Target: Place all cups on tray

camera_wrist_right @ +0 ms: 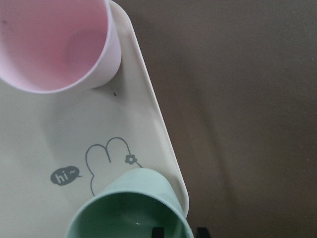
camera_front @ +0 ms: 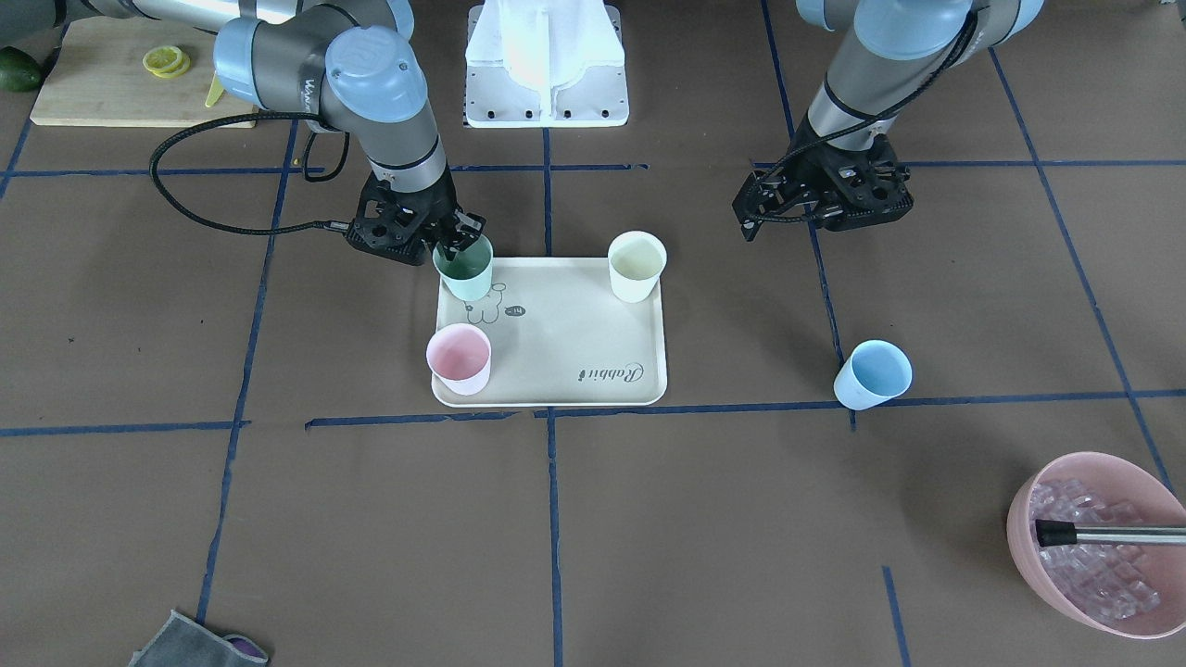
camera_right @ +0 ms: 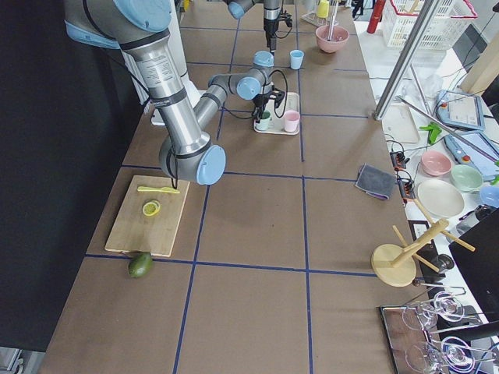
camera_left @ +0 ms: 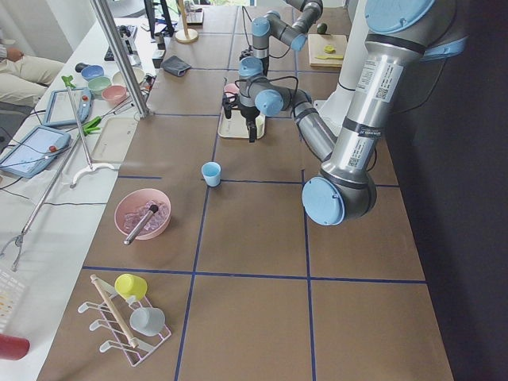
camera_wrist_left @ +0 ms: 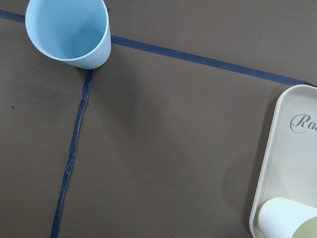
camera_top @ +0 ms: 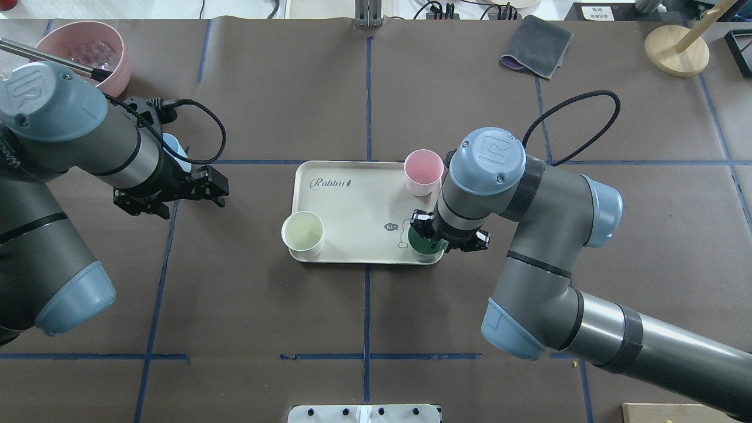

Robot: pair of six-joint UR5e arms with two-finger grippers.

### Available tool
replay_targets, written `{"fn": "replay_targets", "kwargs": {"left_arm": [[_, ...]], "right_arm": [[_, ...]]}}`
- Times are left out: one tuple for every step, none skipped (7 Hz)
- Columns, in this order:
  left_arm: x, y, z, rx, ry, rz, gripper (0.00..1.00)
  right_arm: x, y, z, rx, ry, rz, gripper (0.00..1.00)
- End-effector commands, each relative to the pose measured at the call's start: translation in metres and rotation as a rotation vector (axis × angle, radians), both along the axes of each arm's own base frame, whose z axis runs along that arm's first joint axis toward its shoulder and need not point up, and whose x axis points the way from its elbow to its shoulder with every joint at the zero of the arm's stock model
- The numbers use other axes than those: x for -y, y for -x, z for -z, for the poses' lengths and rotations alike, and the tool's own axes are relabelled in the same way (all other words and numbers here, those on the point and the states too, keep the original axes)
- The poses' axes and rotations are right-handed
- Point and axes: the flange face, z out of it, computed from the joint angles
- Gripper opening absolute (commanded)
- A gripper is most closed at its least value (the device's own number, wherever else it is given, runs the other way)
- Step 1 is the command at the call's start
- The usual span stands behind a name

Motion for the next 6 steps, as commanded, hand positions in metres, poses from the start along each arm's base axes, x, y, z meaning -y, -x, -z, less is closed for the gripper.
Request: {"fn": "replay_targets", "kwargs": {"left_arm": [[0.000,-0.001,-0.002,0.002,0.001,-0.002,1.00],[0.001,-0.001,-0.002,0.003,0.001,-0.004,1.00],[0.003,-0.001,-0.004,0.006,-0.007,-0.012,1.00],[0.016,0.014,-0.006,0.018,-0.071,-0.036,1.00],[0.038,0.042,-0.031,0.053,-0.072,-0.015,1.00],[0.062,0.061,-0.051,0.084,-0.093,-0.013,1.00]], "right_arm": [[0.024,-0.033,0.018,0.033,-0.029,-0.037,1.00],[0.048,-0.065,0.020,0.061,-0.043,-0.011,1.00],[0.081,-0.108,0.009,0.077,-0.072,0.019,1.00],[0.107,-0.154,-0.024,0.065,-0.120,0.068,1.00],[0.130,-0.206,-0.061,0.046,-0.186,0.125,1.00],[0.142,-0.260,-0.104,0.033,-0.229,0.175,1.00]]}}
